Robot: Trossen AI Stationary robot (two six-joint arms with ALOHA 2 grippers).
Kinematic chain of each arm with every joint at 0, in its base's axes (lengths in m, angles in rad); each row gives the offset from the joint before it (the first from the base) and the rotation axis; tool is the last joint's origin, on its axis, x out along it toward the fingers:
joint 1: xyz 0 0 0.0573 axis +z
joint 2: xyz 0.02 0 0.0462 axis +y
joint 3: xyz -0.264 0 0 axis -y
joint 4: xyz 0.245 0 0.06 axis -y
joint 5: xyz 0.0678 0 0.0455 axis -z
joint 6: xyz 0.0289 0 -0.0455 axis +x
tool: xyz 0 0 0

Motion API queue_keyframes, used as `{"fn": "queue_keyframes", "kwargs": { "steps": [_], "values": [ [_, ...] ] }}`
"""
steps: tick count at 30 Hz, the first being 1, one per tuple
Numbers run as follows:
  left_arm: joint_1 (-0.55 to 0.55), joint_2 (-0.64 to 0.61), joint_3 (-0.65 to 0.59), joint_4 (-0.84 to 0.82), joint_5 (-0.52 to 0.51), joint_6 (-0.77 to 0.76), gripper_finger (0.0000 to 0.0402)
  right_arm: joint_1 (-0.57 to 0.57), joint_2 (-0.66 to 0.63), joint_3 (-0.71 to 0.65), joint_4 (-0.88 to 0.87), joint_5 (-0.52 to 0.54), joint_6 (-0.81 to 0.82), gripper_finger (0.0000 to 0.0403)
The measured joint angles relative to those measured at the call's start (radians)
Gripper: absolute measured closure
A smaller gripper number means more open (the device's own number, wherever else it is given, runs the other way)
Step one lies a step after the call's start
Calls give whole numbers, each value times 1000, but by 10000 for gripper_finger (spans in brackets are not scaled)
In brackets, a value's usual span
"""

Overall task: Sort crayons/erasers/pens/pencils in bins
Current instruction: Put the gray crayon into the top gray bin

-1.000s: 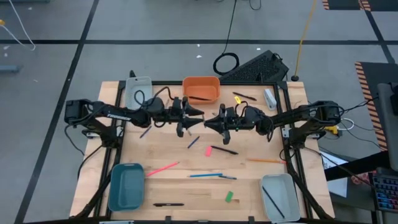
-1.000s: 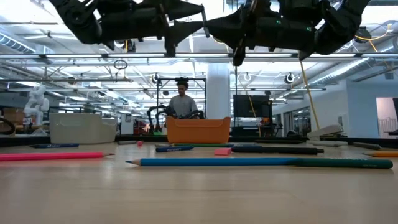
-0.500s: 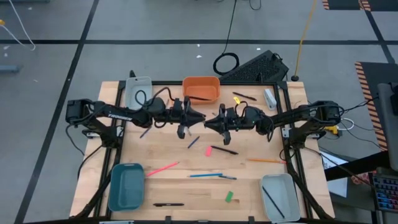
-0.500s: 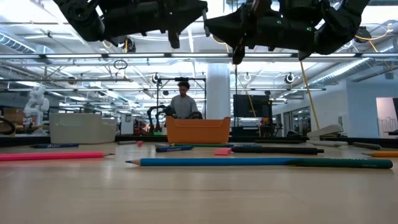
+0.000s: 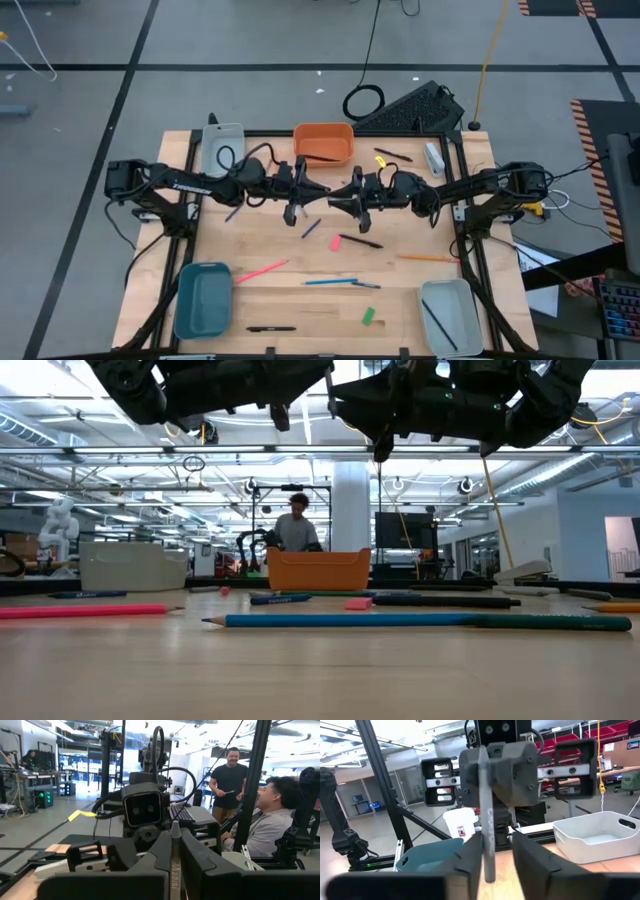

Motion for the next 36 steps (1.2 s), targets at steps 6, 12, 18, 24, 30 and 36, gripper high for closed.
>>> {"fn": "queue_keyframes", "kwargs": {
  "steps": [6, 12, 18, 24, 30, 36],
  "values": [
    [13, -71, 0, -97, -33, 58, 387, 0, 0, 0, -30, 3, 0, 210],
    [16, -265, 0, -402, -219, 210, 389, 0, 0, 0, -95, 0, -6, 182],
    [61, -490, 0, -851, -483, 224, 391, 0, 0, 0, -157, 0, -61, 212],
    [272, -645, 0, -1278, -655, 52, 391, 0, 0, 0, -170, 0, -124, 285],
    [540, -625, 0, -1435, -587, 20, 391, 0, 0, 0, -205, 0, -157, 362],
    [745, -491, 17, -1479, -541, 22, 391, 0, 0, 0, -226, 0, -176, 398]
  ]
}}
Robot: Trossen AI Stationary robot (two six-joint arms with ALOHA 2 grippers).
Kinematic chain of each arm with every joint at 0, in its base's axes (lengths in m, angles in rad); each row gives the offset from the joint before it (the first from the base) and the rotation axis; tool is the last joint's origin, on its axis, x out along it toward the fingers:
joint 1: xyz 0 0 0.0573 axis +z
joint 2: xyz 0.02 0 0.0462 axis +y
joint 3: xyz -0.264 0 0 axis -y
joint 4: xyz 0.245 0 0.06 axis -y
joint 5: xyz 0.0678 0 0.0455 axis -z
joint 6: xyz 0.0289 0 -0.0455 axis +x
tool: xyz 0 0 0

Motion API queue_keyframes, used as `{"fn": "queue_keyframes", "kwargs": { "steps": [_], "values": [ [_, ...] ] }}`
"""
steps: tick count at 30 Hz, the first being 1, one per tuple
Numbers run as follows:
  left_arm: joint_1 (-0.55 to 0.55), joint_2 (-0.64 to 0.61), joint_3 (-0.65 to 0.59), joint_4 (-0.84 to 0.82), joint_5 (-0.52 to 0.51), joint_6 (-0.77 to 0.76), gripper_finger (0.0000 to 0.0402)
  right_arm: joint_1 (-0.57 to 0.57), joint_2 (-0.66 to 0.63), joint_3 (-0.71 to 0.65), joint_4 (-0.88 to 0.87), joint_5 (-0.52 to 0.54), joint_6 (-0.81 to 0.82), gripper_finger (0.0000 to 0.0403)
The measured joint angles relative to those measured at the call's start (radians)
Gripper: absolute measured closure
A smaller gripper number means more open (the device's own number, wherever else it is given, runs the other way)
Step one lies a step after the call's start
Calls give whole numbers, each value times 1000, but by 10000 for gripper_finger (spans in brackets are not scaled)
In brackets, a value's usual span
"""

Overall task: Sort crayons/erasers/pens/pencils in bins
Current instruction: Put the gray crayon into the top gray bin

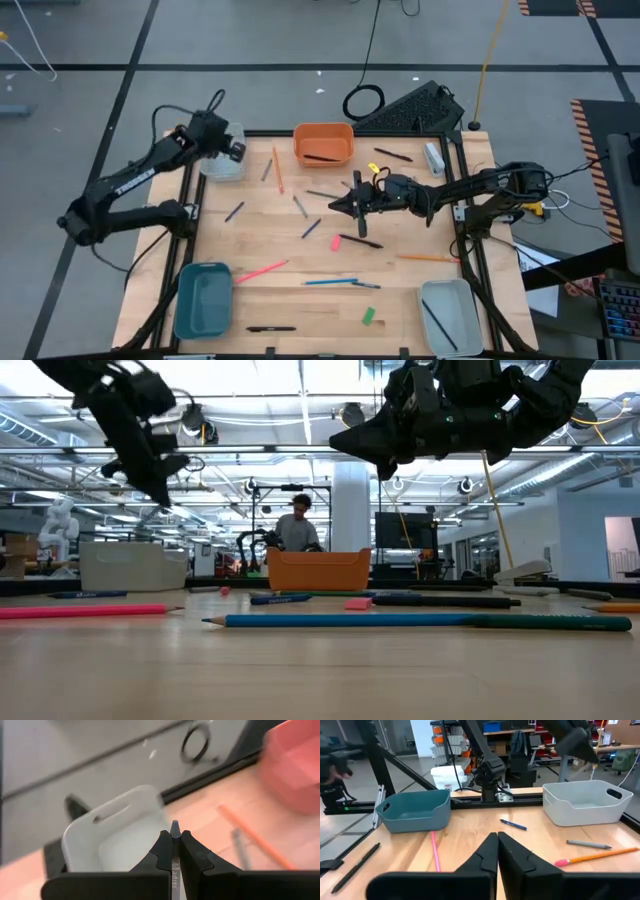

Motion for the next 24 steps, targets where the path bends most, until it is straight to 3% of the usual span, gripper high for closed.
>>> {"fn": "queue_keyframes", "kwargs": {
  "steps": [5, 15, 24],
  "values": [
    [101, 156, 97, -93, 56, 7, 391, 6, 0, 0, 0, -1, -6, 395],
    [165, 481, 355, -296, 56, 65, 391, 40, 0, 0, -1, -4, -68, 402],
    [187, 636, 400, -329, 130, 62, 390, 40, 0, 0, -1, -4, -71, 402]
  ]
}}
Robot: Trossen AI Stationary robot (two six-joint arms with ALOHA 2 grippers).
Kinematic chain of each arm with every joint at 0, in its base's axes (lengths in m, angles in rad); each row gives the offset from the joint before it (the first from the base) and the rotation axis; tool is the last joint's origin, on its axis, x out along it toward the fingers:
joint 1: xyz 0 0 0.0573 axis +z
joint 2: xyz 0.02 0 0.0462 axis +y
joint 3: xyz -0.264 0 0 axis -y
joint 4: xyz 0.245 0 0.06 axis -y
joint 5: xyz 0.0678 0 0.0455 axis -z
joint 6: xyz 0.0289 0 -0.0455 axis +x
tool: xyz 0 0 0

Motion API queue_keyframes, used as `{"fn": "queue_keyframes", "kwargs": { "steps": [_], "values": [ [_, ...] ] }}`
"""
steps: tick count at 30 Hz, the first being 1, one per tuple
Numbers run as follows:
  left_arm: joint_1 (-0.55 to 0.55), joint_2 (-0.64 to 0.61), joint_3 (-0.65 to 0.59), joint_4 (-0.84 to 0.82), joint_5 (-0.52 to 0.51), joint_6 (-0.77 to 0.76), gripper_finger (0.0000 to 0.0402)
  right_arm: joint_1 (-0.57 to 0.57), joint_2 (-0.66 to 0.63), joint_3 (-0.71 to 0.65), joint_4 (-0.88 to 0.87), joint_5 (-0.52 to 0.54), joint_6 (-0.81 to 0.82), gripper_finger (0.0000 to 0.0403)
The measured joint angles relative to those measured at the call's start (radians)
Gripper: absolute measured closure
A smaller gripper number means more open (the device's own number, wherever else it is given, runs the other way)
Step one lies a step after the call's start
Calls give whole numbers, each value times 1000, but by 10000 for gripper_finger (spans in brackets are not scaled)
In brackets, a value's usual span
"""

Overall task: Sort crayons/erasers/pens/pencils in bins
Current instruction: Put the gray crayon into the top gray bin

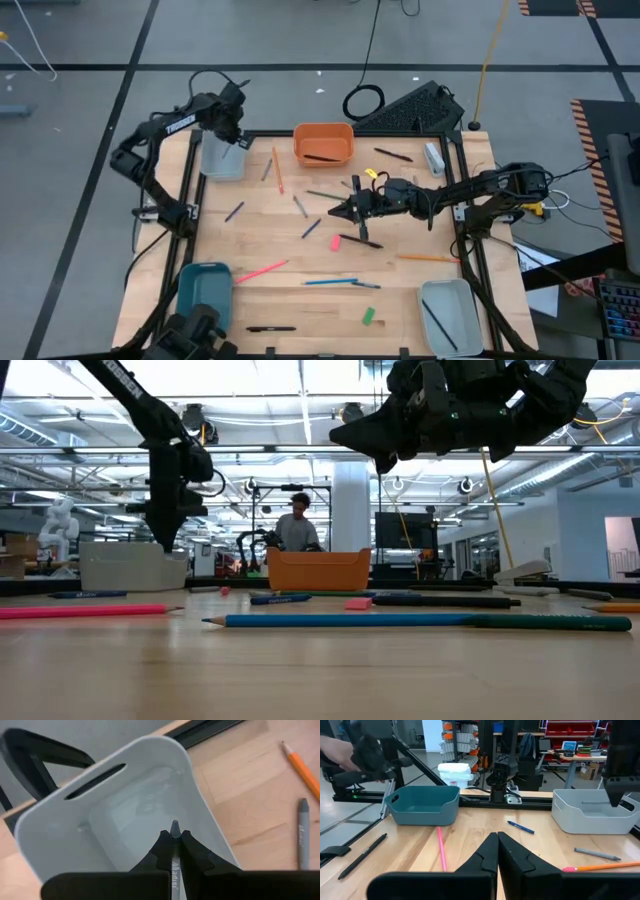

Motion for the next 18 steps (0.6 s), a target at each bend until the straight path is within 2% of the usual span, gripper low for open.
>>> {"fn": "queue_keyframes", "kwargs": {
  "steps": [7, 14, 18],
  "values": [
    [-2, 14, -3, -12, -2, -10, 371, 0, 0, 0, 0, 0, -4, 401],
    [-27, 14, -59, 0, -3, -27, 387, 0, 0, 0, -3, 0, -7, 401],
    [-42, 14, -91, 12, -3, -56, 378, 0, 0, 0, -6, 0, -7, 401]
  ]
}}
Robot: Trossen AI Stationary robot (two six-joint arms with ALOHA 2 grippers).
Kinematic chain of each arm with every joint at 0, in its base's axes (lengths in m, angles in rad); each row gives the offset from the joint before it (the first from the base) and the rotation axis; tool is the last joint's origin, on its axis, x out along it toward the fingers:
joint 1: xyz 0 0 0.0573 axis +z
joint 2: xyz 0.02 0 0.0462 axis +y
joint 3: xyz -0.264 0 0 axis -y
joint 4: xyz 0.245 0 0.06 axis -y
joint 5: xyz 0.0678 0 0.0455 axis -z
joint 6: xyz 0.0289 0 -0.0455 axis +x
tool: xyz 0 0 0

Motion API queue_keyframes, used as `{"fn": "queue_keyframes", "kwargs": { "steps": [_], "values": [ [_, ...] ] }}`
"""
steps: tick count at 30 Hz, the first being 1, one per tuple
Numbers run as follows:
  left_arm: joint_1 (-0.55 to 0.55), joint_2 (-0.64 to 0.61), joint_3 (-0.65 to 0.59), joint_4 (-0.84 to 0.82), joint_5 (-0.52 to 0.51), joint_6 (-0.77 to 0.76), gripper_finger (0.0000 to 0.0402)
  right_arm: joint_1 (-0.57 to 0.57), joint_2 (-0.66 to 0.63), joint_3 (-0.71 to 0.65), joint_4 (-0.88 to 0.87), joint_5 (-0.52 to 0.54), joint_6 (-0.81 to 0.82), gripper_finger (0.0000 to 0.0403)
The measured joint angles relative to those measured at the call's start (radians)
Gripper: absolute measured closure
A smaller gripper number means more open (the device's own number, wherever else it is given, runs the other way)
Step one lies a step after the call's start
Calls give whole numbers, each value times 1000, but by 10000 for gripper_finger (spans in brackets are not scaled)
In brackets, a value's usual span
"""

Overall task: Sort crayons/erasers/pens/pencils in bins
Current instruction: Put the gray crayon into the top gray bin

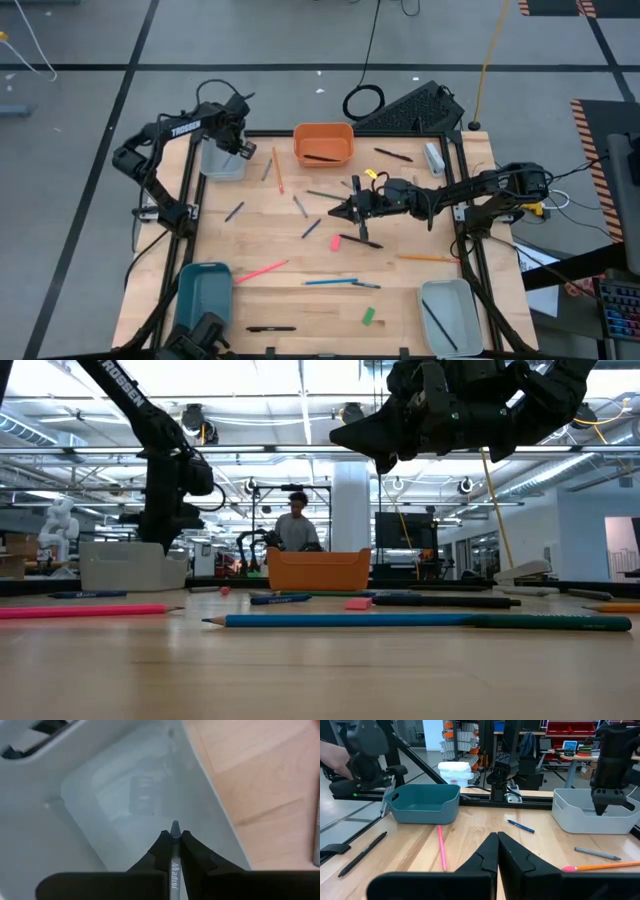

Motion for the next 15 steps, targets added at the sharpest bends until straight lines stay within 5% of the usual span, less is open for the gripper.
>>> {"fn": "queue_keyframes", "kwargs": {
  "steps": [15],
  "values": [
    [-26, 0, -80, 61, 1, -42, 371, 11, 0, 0, 0, 0, -10, 401]
  ]
}}
